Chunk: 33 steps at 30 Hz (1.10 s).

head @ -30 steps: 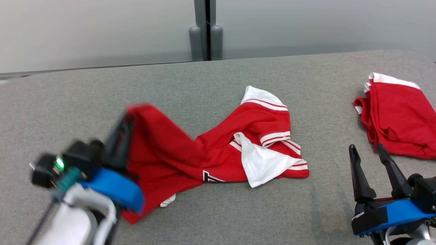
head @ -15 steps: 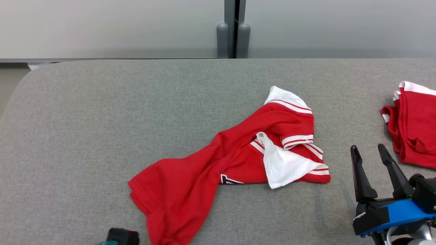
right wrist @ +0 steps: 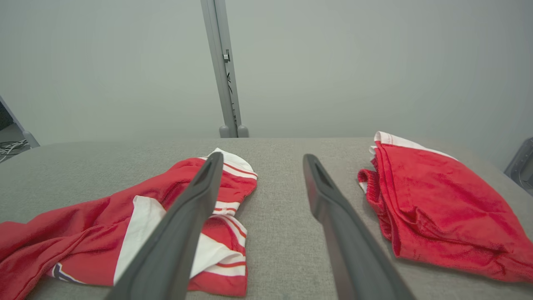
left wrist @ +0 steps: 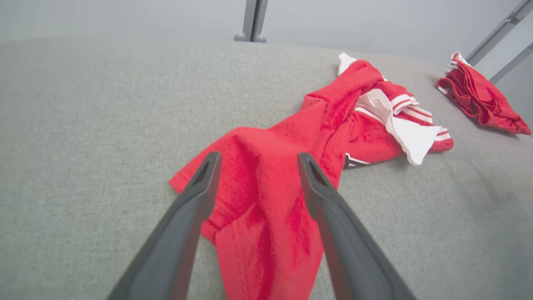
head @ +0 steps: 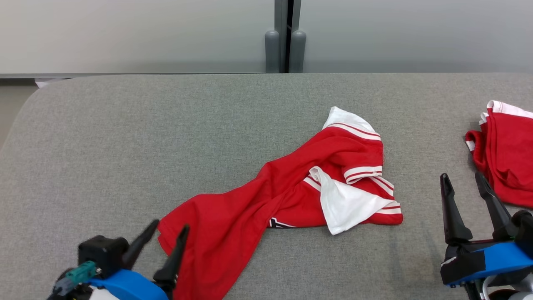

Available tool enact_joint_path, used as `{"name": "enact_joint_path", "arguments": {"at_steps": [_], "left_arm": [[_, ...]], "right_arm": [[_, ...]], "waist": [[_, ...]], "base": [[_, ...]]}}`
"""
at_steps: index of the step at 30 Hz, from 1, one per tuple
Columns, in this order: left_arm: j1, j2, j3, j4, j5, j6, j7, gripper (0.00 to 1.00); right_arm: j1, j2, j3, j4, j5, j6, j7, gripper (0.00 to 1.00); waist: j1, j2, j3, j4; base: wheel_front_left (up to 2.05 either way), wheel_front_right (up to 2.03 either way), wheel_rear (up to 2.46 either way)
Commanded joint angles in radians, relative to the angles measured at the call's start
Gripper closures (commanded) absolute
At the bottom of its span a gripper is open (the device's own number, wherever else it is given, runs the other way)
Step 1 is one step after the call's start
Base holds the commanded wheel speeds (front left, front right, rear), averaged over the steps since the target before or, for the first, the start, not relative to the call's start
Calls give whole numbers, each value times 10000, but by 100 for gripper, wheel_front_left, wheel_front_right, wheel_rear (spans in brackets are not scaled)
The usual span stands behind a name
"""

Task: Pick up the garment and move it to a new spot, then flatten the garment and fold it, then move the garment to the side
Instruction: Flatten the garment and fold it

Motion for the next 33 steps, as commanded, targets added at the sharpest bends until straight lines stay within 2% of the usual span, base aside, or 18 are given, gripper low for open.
{"name": "enact_joint_path", "arguments": {"at_steps": [1,8,13,20,29,33], "left_arm": [[-265,46,289,-86,267,278,-331,0],[-588,-361,1100,585,1465,1505,-2231,0],[-511,-570,1325,1057,1857,1894,-3204,0],[-636,-583,1408,1498,1991,1625,-3728,0],[-720,-532,1307,1762,1890,1384,-3721,0],[-924,-543,813,2101,1682,834,-3042,0]], "right_arm": [[131,-4,-3,-137,-47,1,55,0],[215,-5,70,-387,-157,1,169,0],[304,-4,18,-505,-177,1,244,0],[380,-4,62,-625,-185,1,313,0],[339,-4,105,-540,-165,1,292,0],[228,-4,153,-482,-112,1,269,0]], "waist": [[0,0,-59,-45],[0,0,-325,-286],[0,0,-436,-413],[0,0,-440,-437],[0,0,-398,-428],[0,0,-249,-441]], "base": [[0,0,0],[0,0,0],[0,0,0],[0,0,0],[0,0,0],[0,0,0]]}}
